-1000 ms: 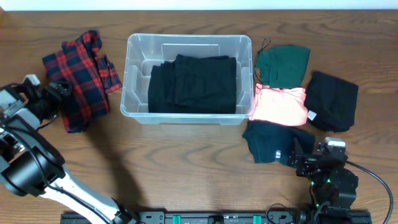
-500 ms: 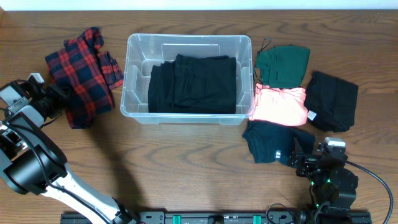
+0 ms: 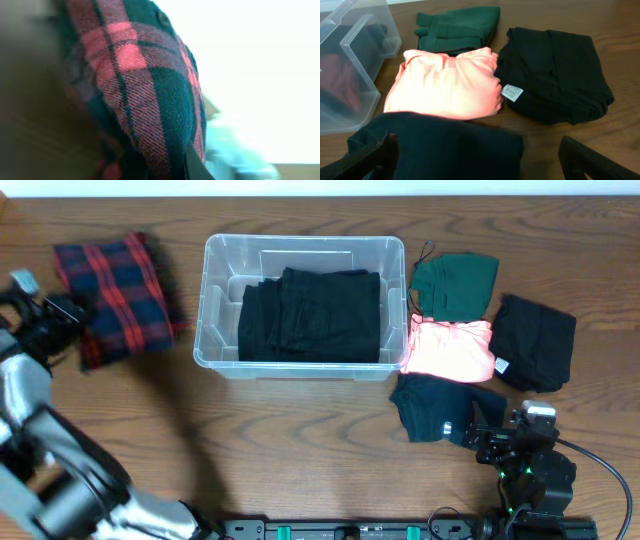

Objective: Pack container
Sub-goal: 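Lift the plaid shirt with the left gripper and place it into the bin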

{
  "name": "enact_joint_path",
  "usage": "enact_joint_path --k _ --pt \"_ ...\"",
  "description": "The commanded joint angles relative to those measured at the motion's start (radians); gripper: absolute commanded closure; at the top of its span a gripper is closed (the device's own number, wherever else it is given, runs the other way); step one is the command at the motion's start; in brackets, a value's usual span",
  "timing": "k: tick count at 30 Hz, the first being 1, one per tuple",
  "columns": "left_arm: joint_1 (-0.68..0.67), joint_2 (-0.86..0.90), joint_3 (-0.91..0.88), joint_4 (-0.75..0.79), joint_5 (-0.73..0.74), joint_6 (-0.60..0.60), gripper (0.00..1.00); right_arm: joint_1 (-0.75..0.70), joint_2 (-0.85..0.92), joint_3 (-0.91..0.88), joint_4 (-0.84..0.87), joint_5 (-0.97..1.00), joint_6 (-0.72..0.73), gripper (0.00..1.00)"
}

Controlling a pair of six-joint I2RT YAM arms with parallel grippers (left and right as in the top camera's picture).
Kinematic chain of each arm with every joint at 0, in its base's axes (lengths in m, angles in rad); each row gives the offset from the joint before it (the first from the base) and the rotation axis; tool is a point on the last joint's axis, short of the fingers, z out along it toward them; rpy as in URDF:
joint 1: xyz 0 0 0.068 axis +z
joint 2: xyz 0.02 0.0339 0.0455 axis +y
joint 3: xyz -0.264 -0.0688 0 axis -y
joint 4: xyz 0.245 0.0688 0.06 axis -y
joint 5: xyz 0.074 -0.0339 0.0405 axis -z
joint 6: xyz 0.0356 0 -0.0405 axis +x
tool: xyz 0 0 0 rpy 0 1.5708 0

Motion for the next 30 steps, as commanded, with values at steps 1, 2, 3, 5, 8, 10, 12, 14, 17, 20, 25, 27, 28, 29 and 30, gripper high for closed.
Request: enact_joint_path --k 1,2,3,5,8,10,12,14,17,20,25,27,28,29,30 --pt "-0.019 -0.214 0.018 0.006 0.127 -0.057 0.94 -0.004 -0.006 -0.002 -0.001 -0.004 0.012 0.01" --pt "-0.026 -0.272 0.018 0.005 0.127 -0.071 0.94 -0.004 -0.006 -0.002 -0.001 -0.004 0.012 0.01" --pt "-0.034 -0.318 0.018 0.005 0.127 -0.08 0.94 -0.004 -0.006 -0.002 0.0 -0.004 0.012 0.01" --pt "-0.062 -0.399 0.018 0.006 0.126 -0.098 0.94 -0.004 -0.006 -0.002 -0.001 -0.004 0.012 0.01" --pt "-0.134 -0.494 0.018 0.006 0.126 -0.129 0.94 -0.004 -0.006 -0.002 0.0 -0.004 0.012 0.01" --pt "-0.206 -0.528 0.018 0.006 0.123 -0.129 0.94 -0.004 -0.006 -0.002 -0.001 -0.004 0.012 0.01" --pt "-0.289 -0.539 0.018 0.008 0.12 -0.129 0.94 -0.004 -0.006 -0.002 0.0 -0.004 0.012 0.01" --pt "-0.394 -0.535 0.018 0.008 0.098 -0.129 0.94 -0.004 -0.006 -0.002 0.0 -0.004 0.012 0.01" --pt "-0.567 -0.51 0.017 0.022 0.044 -0.117 0.94 -0.004 -0.006 -0.002 -0.001 -0.004 0.012 0.01" --pt "-0.742 -0.459 0.017 0.093 0.018 -0.099 0.94 -0.004 -0.006 -0.002 0.0 -0.004 0.012 0.01" --pt "-0.958 -0.342 0.017 0.192 -0.08 -0.099 0.94 -0.004 -0.006 -0.002 0.0 -0.004 0.012 0.01" --pt "-1.014 -0.293 0.017 0.209 -0.132 -0.106 0.94 -0.004 -0.006 -0.002 -0.001 -0.004 0.012 0.01" --pt "-1.039 -0.266 0.017 0.216 -0.157 -0.107 0.94 -0.004 -0.006 -0.002 -0.001 -0.004 0.012 0.01" --pt "-1.057 -0.242 0.017 0.22 -0.18 -0.116 0.94 -0.004 -0.006 -0.002 -0.001 -0.004 0.012 0.01" --pt "-1.074 -0.219 0.017 0.22 -0.205 -0.128 0.94 -0.004 -0.006 -0.002 -0.001 -0.004 0.012 0.01"
